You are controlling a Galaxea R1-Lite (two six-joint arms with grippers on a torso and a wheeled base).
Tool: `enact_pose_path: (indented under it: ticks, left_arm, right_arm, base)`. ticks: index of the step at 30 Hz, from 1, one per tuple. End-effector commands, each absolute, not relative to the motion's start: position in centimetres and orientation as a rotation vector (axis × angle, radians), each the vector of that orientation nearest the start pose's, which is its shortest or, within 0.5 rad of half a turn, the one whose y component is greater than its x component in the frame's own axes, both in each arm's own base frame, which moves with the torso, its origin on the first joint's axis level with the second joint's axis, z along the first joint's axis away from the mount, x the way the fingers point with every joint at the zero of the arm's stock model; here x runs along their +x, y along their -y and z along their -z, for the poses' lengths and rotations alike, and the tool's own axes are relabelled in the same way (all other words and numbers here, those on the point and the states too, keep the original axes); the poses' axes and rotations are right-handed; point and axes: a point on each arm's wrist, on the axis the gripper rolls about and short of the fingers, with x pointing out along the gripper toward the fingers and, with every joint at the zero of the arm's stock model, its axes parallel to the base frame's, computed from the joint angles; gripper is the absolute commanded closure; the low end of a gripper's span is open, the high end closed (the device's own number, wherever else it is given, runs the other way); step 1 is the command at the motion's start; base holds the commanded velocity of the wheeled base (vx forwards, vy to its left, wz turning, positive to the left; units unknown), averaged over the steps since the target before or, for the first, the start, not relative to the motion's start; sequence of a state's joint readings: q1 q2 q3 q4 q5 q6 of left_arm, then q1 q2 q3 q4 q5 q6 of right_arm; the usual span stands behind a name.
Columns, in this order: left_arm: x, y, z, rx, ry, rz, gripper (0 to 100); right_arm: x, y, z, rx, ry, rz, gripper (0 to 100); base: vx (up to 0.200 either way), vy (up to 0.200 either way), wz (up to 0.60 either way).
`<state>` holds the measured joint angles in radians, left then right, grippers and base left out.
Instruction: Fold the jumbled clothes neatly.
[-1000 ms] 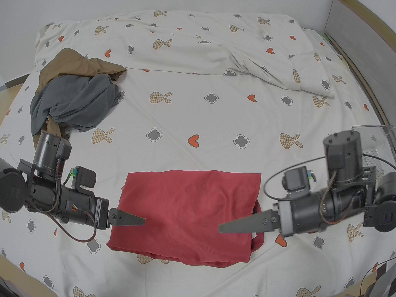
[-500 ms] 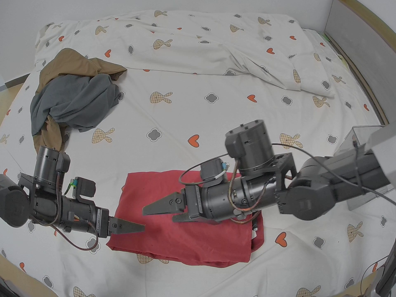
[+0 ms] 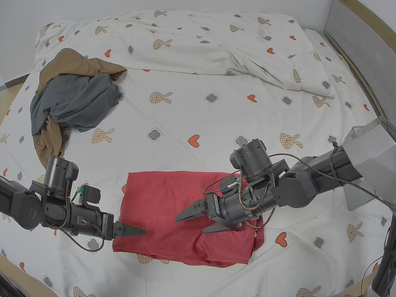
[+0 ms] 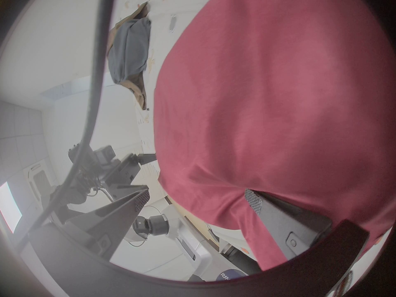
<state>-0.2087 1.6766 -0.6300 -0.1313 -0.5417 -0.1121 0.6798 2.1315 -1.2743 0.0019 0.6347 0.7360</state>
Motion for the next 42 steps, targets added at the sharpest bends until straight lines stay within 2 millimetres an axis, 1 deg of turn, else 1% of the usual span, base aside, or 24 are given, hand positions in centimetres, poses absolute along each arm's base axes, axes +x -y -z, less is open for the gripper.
enact_pose_path:
  ticks: [1, 2, 4, 7, 12, 15, 16, 18, 20, 21, 22, 23, 24, 25, 26, 27, 28, 30, 32, 34, 37, 40, 41, 42]
  left_arm:
    - [23.7, 7.0, -9.2, -0.249, -1.028, 0.663, 0]
    - [23.6, 7.6, -8.4, -0.242, -1.063, 0.679, 0]
    - [23.7, 7.8, -7.9, -0.237, -1.087, 0.684, 0]
    - [23.9, 7.9, -7.4, -0.239, -1.103, 0.681, 0]
    - [24.2, 7.9, -6.2, -0.241, -1.118, 0.674, 0]
    - [24.4, 7.9, -5.9, -0.237, -1.11, 0.672, 0]
    - [24.3, 7.9, -5.9, -0.237, -1.11, 0.672, 0]
    - [24.3, 7.7, -6.2, -0.237, -1.089, 0.669, 0]
    - [24.2, 7.3, -7.1, -0.242, -1.053, 0.662, 0]
    - [24.0, 7.1, -7.9, -0.245, -1.019, 0.663, 0]
    - [23.9, 7.0, -8.1, -0.247, -1.011, 0.663, 0]
    - [23.5, 6.6, -9.3, -0.248, -0.96, 0.663, 0]
    - [23.3, 6.4, -9.7, -0.248, -0.938, 0.661, 0]
    - [23.3, 6.4, -9.7, -0.248, -0.938, 0.661, 0]
    - [23.2, 5.9, -10.3, -0.248, -0.889, 0.654, 0]
    - [23.2, 5.9, -10.3, -0.248, -0.889, 0.654, 0]
    - [23.3, 5.2, -10.6, -0.255, -0.837, 0.631, 0]
    - [23.5, 4.3, -10.7, -0.262, -0.793, 0.604, 0]
    - [23.8, 3.5, -10.9, -0.27, -0.75, 0.578, 0]
    - [24.0, 2.6, -11.3, -0.287, -0.707, 0.578, 0]
    - [24.5, 1.4, -11.4, -0.347, -0.685, 0.65, 0]
    - [25.3, 0.9, -10.7, -0.407, -0.699, 0.745, 0]
    - [25.4, 0.9, -10.7, -0.409, -0.7, 0.747, 0]
    - [26.2, 0.9, -10.1, -0.421, -0.714, 0.76, 0]
  right_arm:
    - [30.5, -24.0, -9.9, 0.585, -1.313, -0.787, 0]
    - [30.7, -23.2, -10.0, 0.591, -1.305, -0.774, 0]
    - [30.7, -22.9, -9.9, 0.594, -1.308, -0.766, 0]
    - [30.4, -22.4, -10.4, 0.599, -1.301, -0.765, 0]
    - [28.1, -20.9, -13.1, 0.603, -1.26, -0.795, 0]
    - [26.5, -19.8, -14.2, 0.604, -1.247, -0.801, 0]
    - [26.4, -19.7, -14.2, 0.604, -1.246, -0.799, 0]
    - [25.1, -18.7, -14.8, 0.604, -1.241, -0.798, 0]
    - [24.3, -17.8, -15.0, 0.612, -1.234, -0.788, 0]
    - [24.1, -17.0, -15.1, 0.619, -1.226, -0.778, 0]
    - [24.1, -16.8, -15.1, 0.621, -1.223, -0.775, 0]
    - [24.1, -15.7, -14.8, 0.617, -1.211, -0.753, 0]
    - [24.3, -15.0, -14.5, 0.609, -1.202, -0.741, 0]
    - [24.3, -15.0, -14.5, 0.609, -1.202, -0.741, 0]
    - [24.9, -13.4, -13.6, 0.573, -1.175, -0.71, 0]
    - [24.9, -13.4, -13.6, 0.573, -1.175, -0.71, 0]
    - [25.4, -11.7, -12.6, 0.512, -1.13, -0.698, 0]
    - [25.8, -10.3, -11.8, 0.456, -1.082, -0.708, 0]
    - [26.0, -9.7, -10.7, 0.425, -1.065, -0.713, 0]
    - [26.1, -9.5, -9.7, 0.421, -1.043, -0.724, 0]
    - [26.5, -9.7, -8.5, 0.418, -0.984, -0.759, 0]
    - [27.2, -10.3, -7.3, 0.411, -0.943, -0.787, 0]
    - [27.3, -10.4, -7.3, 0.411, -0.942, -0.787, 0]
    - [27.6, -10.8, -6.7, 0.413, -0.939, -0.794, 0]
  base:
    - [0.0, 0.0, 0.0]
    - [0.0, 0.0, 0.0]
    - [0.0, 0.0, 0.0]
    - [0.0, 0.0, 0.0]
    - [0.0, 0.0, 0.0]
    - [0.0, 0.0, 0.0]
    - [0.0, 0.0, 0.0]
    - [0.0, 0.0, 0.0]
    - [0.0, 0.0, 0.0]
    - [0.0, 0.0, 0.0]
    - [0.0, 0.0, 0.0]
    - [0.0, 0.0, 0.0]
    - [0.0, 0.0, 0.0]
    - [0.0, 0.0, 0.0]
    - [0.0, 0.0, 0.0]
    - [0.0, 0.0, 0.0]
    - [0.0, 0.0, 0.0]
    - [0.0, 0.0, 0.0]
    - [0.0, 0.0, 0.0]
    - [0.0, 0.0, 0.0]
    - [0.0, 0.0, 0.0]
    - [0.0, 0.0, 0.0]
    - [0.0, 0.0, 0.0]
    - [0.0, 0.0, 0.0]
